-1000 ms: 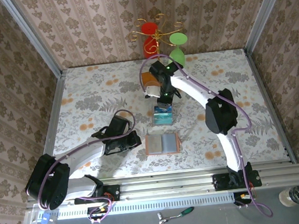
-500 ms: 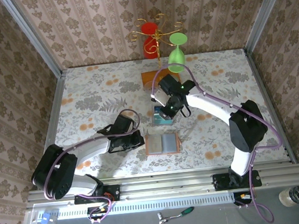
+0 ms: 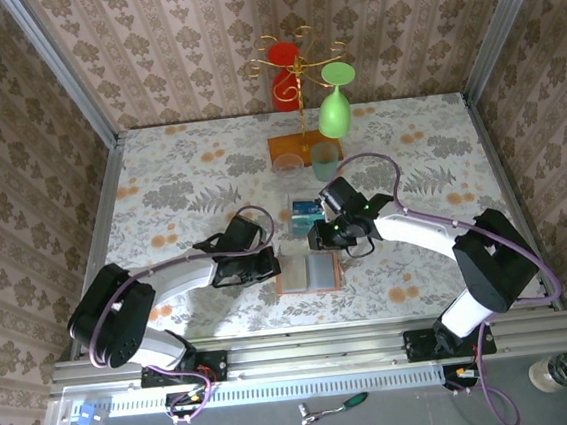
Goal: Take the credit cards out of the card holder
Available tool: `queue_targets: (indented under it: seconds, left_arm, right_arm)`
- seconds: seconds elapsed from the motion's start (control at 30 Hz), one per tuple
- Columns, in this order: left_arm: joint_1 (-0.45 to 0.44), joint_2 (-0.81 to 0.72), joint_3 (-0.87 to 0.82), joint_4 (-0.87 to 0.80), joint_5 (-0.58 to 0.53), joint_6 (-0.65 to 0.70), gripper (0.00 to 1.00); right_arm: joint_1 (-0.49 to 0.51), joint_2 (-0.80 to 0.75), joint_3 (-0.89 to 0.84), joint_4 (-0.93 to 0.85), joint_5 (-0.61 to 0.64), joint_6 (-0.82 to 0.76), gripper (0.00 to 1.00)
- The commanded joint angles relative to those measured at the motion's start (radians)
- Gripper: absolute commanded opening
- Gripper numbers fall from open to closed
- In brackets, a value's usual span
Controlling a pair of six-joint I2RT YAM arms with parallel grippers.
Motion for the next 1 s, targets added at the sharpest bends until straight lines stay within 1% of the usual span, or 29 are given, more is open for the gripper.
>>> queue_targets:
  seconds: [0.0,0.07,0.23,0.3,0.37,0.5,0.67,0.8,0.97]
  left_arm:
    - [-0.009,0.012,0.015,-0.003,0.003,0.003,0.02]
    - [-0.012,0.017,0.008,0.003,0.006,-0.001,0.02]
    - [-0.016,0.040,0.002,-0.002,0.014,-0.004,0.01]
    - [-0.017,0.044,-0.003,-0.001,0.015,-0.005,0.01]
    - [-0.016,0.045,-0.006,-0.008,0.011,-0.007,0.01]
    - [-0.016,0.044,-0.013,-0.019,0.006,-0.009,0.01]
    - [-0.014,0.040,-0.020,-0.017,0.004,-0.011,0.01]
    - [-0.015,0.040,-0.023,-0.016,0.004,-0.011,0.01]
    - [-0.014,0.039,-0.027,-0.014,0.003,-0.014,0.01]
  right_arm:
    - [0.030,-0.041,-0.051,0.118,-0.063,0.195,0.26]
    - [0.041,-0.037,-0.080,0.153,-0.085,0.222,0.27]
    - [0.070,-0.022,-0.126,0.211,-0.095,0.260,0.34]
    - [0.082,-0.014,-0.136,0.233,-0.100,0.272,0.39]
    - [0.091,-0.004,-0.141,0.248,-0.103,0.283,0.40]
    - [0.103,0.009,-0.141,0.276,-0.102,0.295,0.40]
    - [0.121,0.044,-0.116,0.282,-0.106,0.297,0.37]
    - [0.144,0.072,-0.103,0.288,-0.098,0.307,0.36]
    - [0.148,0.089,-0.106,0.292,-0.089,0.310,0.36]
